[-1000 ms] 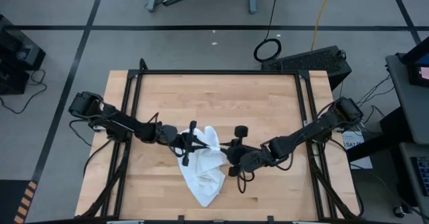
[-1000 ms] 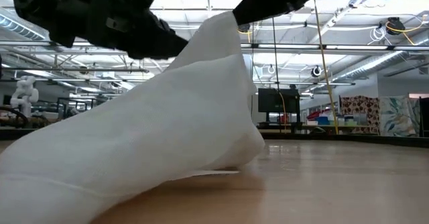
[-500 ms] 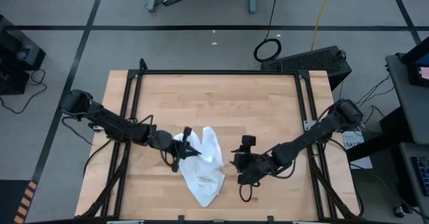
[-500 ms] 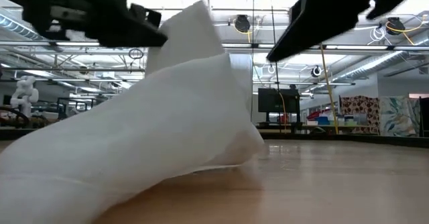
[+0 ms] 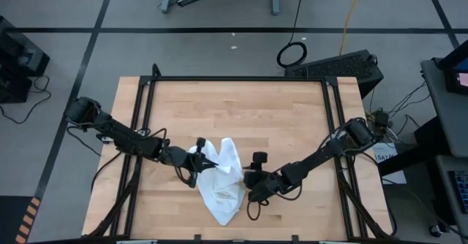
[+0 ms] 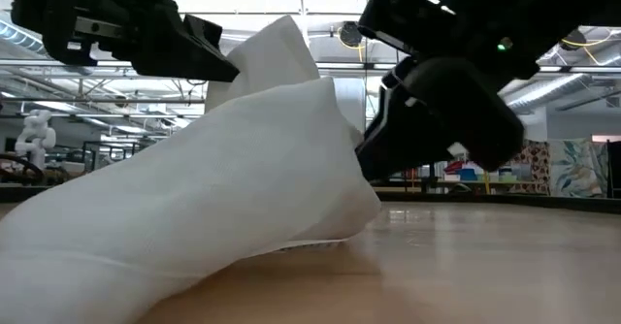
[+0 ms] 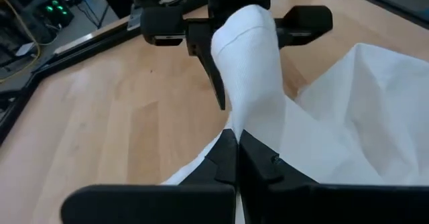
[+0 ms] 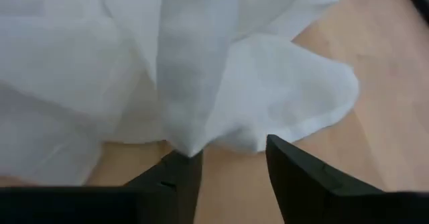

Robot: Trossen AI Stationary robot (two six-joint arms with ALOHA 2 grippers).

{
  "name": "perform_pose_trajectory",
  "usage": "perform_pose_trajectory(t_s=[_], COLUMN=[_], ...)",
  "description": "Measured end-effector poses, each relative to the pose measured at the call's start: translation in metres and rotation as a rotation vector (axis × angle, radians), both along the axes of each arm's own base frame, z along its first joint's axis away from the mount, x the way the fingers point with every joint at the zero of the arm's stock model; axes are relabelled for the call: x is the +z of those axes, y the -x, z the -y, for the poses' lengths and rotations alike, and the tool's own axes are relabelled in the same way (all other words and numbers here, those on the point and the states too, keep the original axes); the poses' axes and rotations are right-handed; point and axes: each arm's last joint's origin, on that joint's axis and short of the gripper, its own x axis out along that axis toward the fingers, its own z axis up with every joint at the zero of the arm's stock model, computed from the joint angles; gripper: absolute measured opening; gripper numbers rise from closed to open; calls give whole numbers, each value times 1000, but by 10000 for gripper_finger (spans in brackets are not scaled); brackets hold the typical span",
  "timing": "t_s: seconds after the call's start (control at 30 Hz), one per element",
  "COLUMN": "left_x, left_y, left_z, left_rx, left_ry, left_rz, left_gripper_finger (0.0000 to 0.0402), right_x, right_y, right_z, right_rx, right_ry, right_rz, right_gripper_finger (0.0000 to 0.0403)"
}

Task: Roll towel
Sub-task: Roll the white towel

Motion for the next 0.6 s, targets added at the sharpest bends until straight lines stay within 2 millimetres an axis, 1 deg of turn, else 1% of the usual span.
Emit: perform_pose_trajectory(t_s=[0.07,0.17,0.2,0.23,0.33,0.47,0.6], left_x=[0,4,6,8,20,37,43], left_y=[0,1,2,2,1,-2,-5], left_z=[0,-3,-4,-6,-15,-25,-36], left_rx=[11,78,116,160,261,296,345], left_ry=[2,-22,-37,-56,-90,-101,-130], left_rz=[2,22,35,50,137,274,325], left_gripper_finger=[0,0,0,0,0,0,0], right_x=[3,19,24,30,48,81,105], right_y=[1,3,5,6,9,11,14], right_z=[1,0,0,0,1,9,18], right_rx=[14,85,115,135,163,181,157], right_ry=[23,14,4,-7,-11,-6,-32], right_rz=[-12,-8,-8,-5,30,140,232], right_gripper_finger=[116,40,21,12,14,2,2])
